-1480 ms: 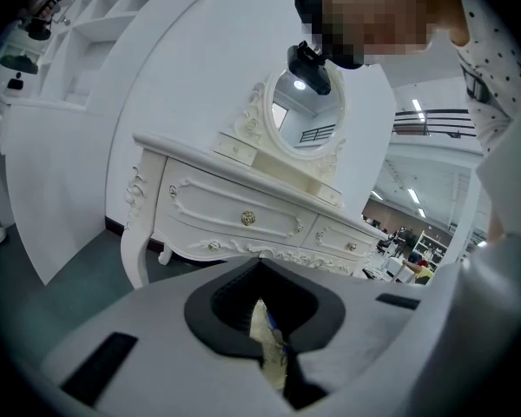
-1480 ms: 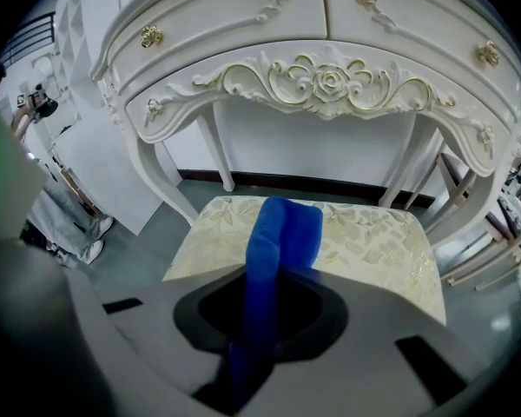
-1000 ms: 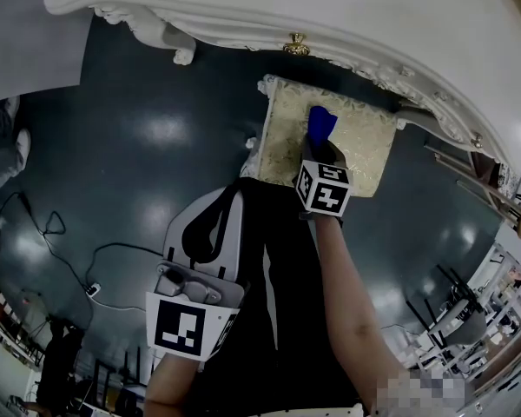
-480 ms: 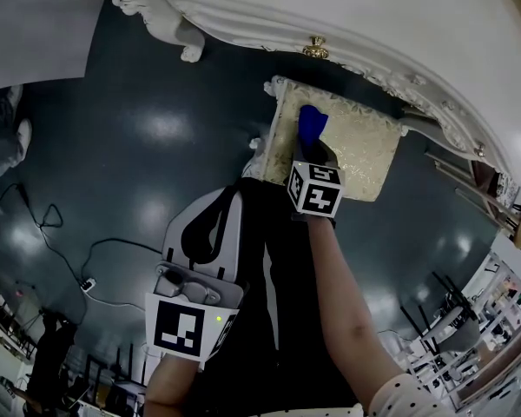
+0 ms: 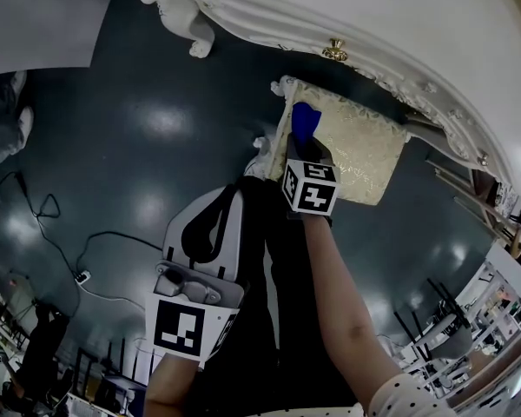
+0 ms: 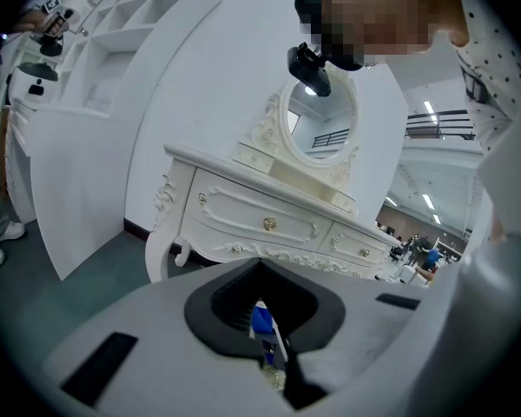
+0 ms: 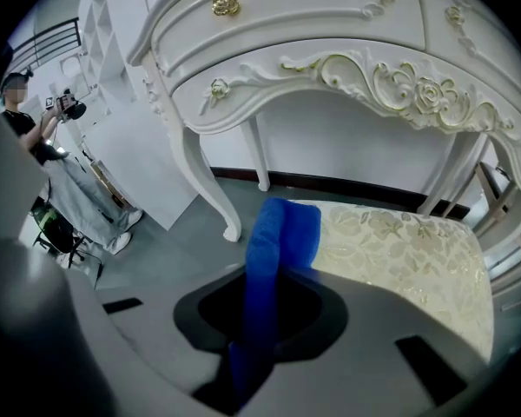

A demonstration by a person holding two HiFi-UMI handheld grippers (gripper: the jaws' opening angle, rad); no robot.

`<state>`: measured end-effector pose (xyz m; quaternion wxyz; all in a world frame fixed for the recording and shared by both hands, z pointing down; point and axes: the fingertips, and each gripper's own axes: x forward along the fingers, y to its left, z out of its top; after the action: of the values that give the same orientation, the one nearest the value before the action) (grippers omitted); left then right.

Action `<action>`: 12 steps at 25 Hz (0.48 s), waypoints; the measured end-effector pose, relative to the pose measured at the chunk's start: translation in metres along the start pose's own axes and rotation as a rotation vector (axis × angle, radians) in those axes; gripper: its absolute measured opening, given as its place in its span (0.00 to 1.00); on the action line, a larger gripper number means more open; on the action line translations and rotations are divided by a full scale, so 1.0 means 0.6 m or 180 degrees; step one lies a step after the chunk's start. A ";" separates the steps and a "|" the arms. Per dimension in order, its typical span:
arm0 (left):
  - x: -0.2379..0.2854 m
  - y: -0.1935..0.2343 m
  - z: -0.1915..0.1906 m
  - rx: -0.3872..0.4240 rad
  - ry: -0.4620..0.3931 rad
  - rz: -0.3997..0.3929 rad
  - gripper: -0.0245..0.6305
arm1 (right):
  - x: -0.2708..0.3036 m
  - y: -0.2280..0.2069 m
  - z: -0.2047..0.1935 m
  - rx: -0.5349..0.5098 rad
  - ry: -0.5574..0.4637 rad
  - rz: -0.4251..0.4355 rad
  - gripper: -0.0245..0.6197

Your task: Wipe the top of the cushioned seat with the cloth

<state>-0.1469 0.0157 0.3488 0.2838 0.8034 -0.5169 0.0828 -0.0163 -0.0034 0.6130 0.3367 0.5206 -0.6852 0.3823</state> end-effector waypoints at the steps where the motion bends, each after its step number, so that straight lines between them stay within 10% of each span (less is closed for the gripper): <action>1: -0.001 0.001 0.000 -0.0003 -0.0001 0.0008 0.05 | 0.002 0.007 0.001 -0.0013 0.0007 0.0036 0.14; 12: -0.015 0.013 0.004 -0.0013 -0.0049 0.0106 0.05 | 0.034 0.075 -0.017 -0.0107 0.0202 0.0300 0.14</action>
<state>-0.1580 0.0191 0.3457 0.2801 0.7946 -0.5326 0.0802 -0.0641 0.0036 0.6276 0.3486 0.4697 -0.7042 0.4024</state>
